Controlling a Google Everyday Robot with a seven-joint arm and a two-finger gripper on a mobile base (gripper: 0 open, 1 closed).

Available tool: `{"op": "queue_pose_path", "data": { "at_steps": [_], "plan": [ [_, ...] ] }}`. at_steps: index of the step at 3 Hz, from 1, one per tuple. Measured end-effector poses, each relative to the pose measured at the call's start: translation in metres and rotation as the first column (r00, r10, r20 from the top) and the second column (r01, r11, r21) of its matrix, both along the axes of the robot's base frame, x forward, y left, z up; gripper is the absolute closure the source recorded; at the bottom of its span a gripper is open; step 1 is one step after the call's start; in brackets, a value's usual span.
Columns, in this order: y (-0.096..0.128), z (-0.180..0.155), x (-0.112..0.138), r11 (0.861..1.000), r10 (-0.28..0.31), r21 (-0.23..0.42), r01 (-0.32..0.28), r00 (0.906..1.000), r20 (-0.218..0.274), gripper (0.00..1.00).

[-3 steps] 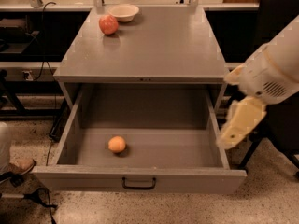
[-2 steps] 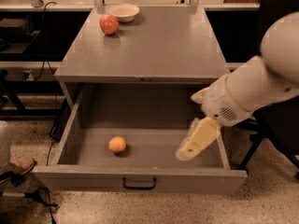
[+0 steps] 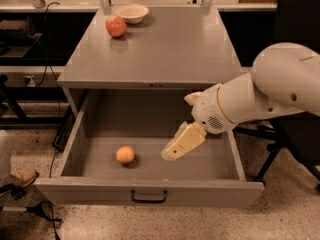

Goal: Pick orange from top drawer and place on counter

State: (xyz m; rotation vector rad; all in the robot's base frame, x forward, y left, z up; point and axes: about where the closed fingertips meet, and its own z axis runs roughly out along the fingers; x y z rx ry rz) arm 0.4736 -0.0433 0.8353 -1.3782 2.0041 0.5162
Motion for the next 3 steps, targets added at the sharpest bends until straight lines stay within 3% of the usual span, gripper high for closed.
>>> {"op": "queue_pose_path", "data": {
  "at_steps": [1, 3],
  "plan": [
    [0.009, -0.019, 0.005, 0.999, 0.032, 0.001, -0.033, 0.9995, 0.003, 0.00],
    [0.026, -0.072, 0.051, 0.993, 0.080, 0.083, -0.086, 0.9940, 0.075, 0.00]
  ]
}}
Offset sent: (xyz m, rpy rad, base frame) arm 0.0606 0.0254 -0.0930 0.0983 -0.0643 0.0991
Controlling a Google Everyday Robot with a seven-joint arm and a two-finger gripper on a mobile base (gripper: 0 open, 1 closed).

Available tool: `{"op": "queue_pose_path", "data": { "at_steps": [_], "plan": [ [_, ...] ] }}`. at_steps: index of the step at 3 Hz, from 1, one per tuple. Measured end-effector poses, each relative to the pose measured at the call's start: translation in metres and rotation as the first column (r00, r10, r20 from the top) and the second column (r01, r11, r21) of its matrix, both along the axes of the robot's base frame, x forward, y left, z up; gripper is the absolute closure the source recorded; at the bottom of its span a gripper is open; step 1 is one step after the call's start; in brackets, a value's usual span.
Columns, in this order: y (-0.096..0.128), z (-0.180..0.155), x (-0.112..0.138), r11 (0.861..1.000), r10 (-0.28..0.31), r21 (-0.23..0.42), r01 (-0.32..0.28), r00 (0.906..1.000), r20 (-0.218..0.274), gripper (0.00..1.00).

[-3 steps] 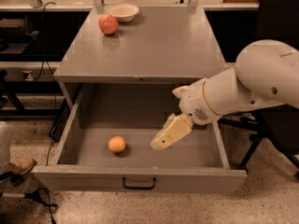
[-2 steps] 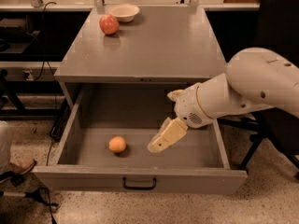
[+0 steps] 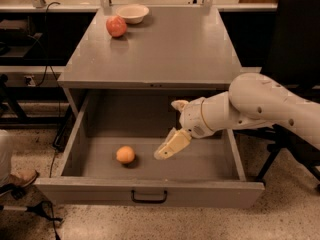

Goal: Pick orange from top drawer and place on counter

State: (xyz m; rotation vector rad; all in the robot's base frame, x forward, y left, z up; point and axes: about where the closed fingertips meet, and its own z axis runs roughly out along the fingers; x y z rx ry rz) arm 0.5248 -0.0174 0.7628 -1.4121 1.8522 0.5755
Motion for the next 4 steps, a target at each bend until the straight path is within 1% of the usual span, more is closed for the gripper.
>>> {"op": "queue_pose_path", "data": {
  "at_steps": [1, 2, 3, 4],
  "plan": [
    [0.010, -0.018, 0.015, 0.999, 0.020, 0.030, -0.021, 0.9996, 0.021, 0.00],
    [0.031, -0.037, 0.024, 0.997, 0.072, 0.035, -0.073, 0.9966, 0.040, 0.00],
    [0.068, -0.061, 0.023, 0.986, 0.166, 0.017, -0.167, 0.9852, 0.043, 0.00],
    [0.091, -0.075, 0.020, 0.975, 0.221, 0.008, -0.221, 0.9746, 0.039, 0.00]
  ]
}}
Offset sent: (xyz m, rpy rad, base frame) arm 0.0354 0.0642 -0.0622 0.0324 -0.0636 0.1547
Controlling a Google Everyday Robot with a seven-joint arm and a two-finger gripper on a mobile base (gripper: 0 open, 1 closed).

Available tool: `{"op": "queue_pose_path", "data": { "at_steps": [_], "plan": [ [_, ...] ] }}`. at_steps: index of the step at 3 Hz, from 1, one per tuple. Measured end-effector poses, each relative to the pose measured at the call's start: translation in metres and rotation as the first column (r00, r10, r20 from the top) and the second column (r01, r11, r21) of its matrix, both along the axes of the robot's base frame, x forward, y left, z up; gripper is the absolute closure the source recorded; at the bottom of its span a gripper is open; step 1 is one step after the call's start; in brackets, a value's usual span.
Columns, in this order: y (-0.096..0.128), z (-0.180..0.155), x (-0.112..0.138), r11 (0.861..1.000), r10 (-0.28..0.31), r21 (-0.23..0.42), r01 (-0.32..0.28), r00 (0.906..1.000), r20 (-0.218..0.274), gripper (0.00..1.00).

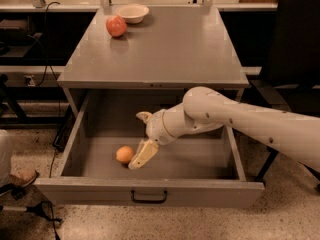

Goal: Pick orange from top drawer and place on counter

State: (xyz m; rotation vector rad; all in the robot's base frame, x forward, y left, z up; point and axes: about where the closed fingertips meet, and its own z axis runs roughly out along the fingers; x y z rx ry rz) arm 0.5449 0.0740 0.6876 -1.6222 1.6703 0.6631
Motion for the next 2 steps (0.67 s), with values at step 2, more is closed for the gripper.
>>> {"op": "queue_pose_path", "data": {
  "at_steps": [2],
  "plan": [
    [0.052, -0.040, 0.005, 0.996, 0.049, -0.076, -0.046, 0.9977, 0.047, 0.00]
  ]
}}
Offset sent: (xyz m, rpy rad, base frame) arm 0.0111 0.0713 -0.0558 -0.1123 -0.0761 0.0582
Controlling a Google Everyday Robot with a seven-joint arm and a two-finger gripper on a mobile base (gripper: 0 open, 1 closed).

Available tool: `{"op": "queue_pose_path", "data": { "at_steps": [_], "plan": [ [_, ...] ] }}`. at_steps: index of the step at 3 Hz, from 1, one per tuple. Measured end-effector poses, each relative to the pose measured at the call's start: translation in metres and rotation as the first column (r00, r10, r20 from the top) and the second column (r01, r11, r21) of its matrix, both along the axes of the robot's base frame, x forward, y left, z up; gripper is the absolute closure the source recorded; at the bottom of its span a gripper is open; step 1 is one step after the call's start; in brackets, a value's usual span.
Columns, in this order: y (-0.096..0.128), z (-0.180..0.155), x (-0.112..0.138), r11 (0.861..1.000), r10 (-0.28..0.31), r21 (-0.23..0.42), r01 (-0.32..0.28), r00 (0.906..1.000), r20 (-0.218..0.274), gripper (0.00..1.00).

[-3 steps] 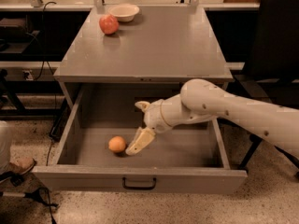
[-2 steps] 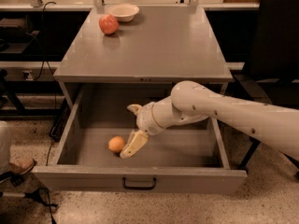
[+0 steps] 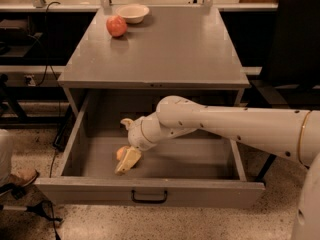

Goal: Pick orange from top drawer and place on counter

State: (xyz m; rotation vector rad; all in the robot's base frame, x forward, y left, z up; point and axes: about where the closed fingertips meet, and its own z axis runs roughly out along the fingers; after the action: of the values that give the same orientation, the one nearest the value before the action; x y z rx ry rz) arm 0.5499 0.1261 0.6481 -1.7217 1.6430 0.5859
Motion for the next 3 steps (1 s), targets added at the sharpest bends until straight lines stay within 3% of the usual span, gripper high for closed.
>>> {"op": "queue_pose_path", "data": {
  "at_steps": [1, 2, 3],
  "plan": [
    [0.008, -0.012, 0.005, 1.000, -0.002, -0.024, 0.002, 0.9999, 0.011, 0.00],
    [-0.002, -0.024, 0.011, 0.998, -0.014, -0.054, 0.014, 0.9998, 0.011, 0.00],
    [-0.016, -0.032, 0.017, 0.997, -0.036, -0.068, 0.036, 0.9994, 0.002, 0.15]
  ]
}}
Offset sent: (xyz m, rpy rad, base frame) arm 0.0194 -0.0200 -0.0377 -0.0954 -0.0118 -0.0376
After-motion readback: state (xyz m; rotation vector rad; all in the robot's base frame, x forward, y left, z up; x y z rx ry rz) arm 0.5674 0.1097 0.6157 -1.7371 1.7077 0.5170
